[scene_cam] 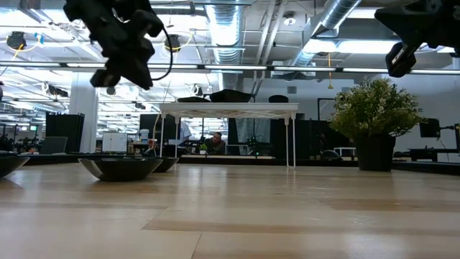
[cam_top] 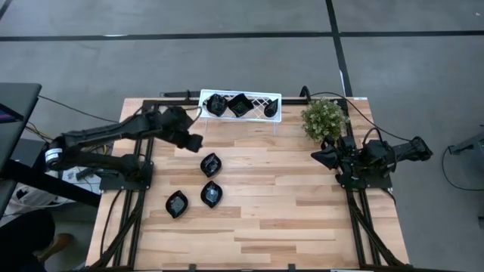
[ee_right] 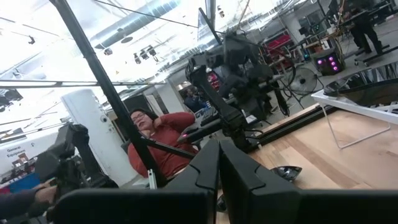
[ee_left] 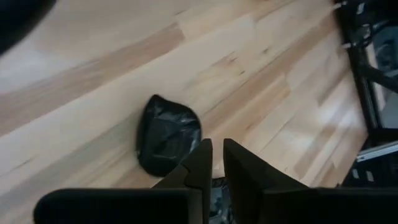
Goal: Pick & Place Mini shaped plates
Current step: Stack the black leaf shaped plate on top of the black leaf shaped plate on the shelf
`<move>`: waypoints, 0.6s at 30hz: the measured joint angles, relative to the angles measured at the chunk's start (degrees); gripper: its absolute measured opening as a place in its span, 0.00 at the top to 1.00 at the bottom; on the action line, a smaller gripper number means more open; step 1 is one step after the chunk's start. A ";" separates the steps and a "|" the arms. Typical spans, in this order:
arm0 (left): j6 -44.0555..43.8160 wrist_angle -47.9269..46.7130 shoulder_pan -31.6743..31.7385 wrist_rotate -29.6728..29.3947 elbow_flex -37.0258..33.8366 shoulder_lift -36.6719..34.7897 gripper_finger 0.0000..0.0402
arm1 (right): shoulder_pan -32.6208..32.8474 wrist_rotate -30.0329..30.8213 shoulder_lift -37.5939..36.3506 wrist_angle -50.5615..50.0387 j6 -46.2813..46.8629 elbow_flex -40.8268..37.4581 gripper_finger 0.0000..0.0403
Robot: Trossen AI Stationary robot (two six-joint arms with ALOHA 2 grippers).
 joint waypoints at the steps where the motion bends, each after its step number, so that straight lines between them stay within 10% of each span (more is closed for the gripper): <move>1: -0.75 2.29 -0.65 0.00 -1.08 0.23 0.90 | 0.00 0.00 0.00 0.00 0.00 0.00 0.98; 18: -3.53 9.55 -2.00 -4.68 -7.89 1.08 0.78 | 0.00 0.00 0.00 0.00 0.04 0.00 0.98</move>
